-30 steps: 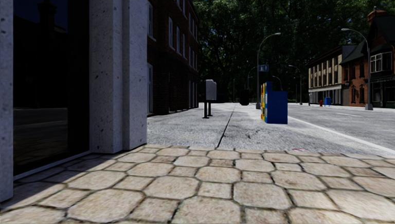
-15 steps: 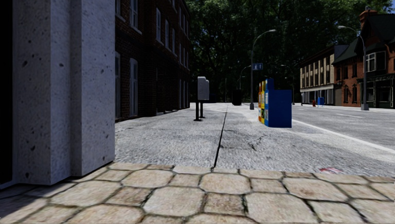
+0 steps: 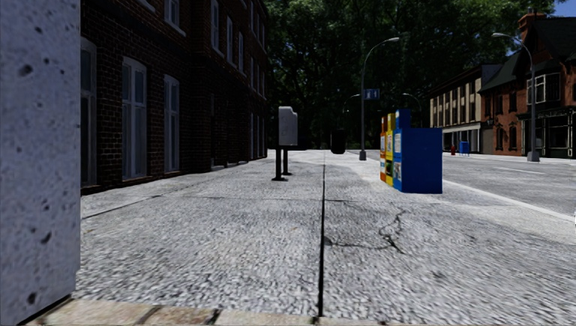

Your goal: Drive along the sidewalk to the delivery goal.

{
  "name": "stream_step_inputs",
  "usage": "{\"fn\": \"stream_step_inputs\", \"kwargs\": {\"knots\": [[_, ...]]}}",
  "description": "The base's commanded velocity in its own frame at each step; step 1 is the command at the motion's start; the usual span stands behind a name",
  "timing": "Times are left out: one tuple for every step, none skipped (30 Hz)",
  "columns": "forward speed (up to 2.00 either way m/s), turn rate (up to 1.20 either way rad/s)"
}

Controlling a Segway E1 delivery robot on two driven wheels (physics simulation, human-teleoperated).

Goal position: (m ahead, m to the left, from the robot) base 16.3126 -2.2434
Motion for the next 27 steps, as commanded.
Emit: {"fn": "stream_step_inputs", "kwargs": {"knots": [[2.00,-0.50],[2.00,-0.50],[2.00,-0.50],[2.00,-0.50],[2.00,-0.50],[2.00,-0.50],[2.00,-0.50],[2.00,-0.50],[2.00,-0.45],[2.00,0.00],[2.00,0.00],[2.00,0.00],[2.00,0.00],[2.00,0.00],[2.00,0.00],[2.00,0.00],[2.00,0.00],[2.00,0.00],[2.00,0.00],[2.00,0.00],[2.00,0.00],[2.00,0.00],[2.00,0.00],[2.00,0.00],[2.00,0.00],[2.00,0.00],[2.00,0.00]]}}
